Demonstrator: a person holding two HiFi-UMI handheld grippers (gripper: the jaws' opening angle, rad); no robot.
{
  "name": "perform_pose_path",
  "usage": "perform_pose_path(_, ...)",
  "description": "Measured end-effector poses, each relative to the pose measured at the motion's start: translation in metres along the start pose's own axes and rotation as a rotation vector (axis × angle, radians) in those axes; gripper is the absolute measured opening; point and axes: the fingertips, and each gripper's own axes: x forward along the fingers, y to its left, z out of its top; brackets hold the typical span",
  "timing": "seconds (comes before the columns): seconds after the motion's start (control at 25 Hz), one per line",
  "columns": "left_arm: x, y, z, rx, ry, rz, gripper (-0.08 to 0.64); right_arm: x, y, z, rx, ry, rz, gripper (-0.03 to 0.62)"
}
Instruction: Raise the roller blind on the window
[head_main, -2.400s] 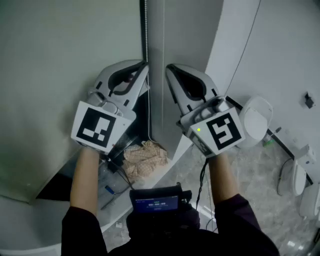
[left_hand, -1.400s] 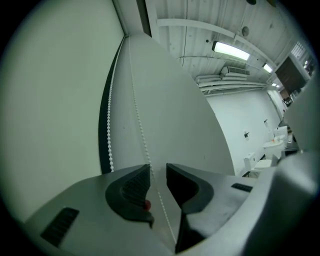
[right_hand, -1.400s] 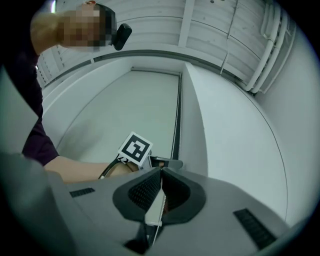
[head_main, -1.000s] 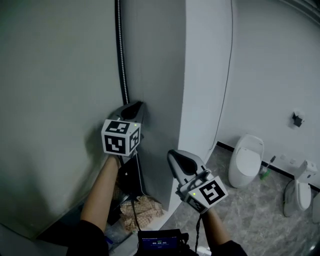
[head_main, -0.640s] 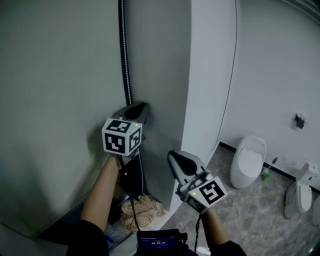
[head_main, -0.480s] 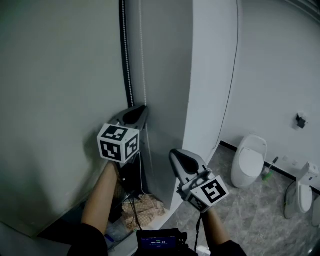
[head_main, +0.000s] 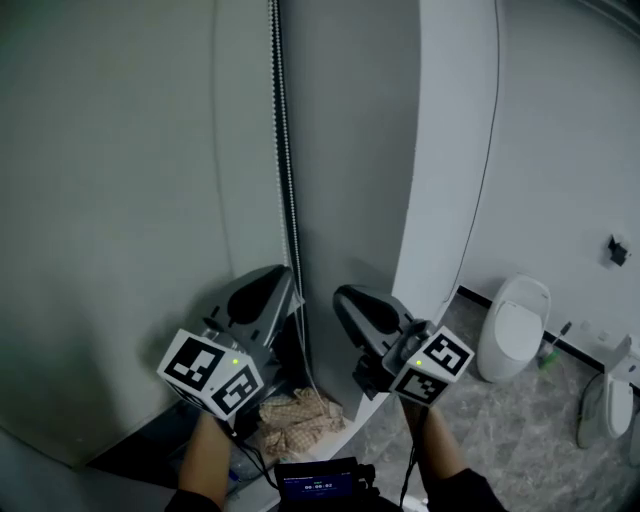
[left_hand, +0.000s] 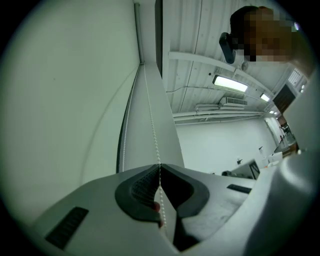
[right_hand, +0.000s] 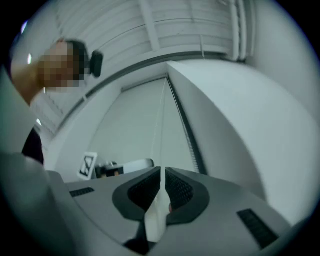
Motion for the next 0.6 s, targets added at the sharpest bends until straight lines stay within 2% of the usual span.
perform_pose_path(0.08, 0.005, 0.000, 0.026, 0.011, 0.010, 0.000, 0.020, 0.035, 0.012, 0.048, 0.201, -0.050, 0.154, 0.016)
perform_pose_path(0.12, 0.011, 0.000, 0.042, 0.018, 0.018, -0.001, 0.020, 0.056, 0.015, 0.081, 0.253, -0.072, 0.204, 0.044)
perform_pose_path(0.16, 0.016, -0.001, 0.058, 0.031, 0.027, 0.000, 0.020, 0.075, 0.018, 0.111, 0.262, -0.083, 0.232, 0.068)
perform_pose_path(0.28, 0.019, -0.014, 0.074, 0.085, 0.040, 0.009, 0.020, 0.108, 0.027, 0.165, 0.156, -0.076, 0.227, 0.092)
perform_pose_path(0.36, 0.010, -0.026, 0.066, 0.087, 0.032, 0.005, 0.018, 0.110, 0.033, 0.173, 0.126, -0.079, 0.223, 0.094)
perform_pose_path(0.44, -0.001, -0.034, 0.051, 0.086, 0.039, 0.004, 0.018, 0.108, 0.036, 0.173, 0.137, -0.090, 0.232, 0.094)
perform_pose_path(0.6, -0.015, -0.038, 0.015, 0.060, 0.104, -0.009, 0.018, 0.107, 0.034, 0.171, 0.168, -0.097, 0.244, 0.094)
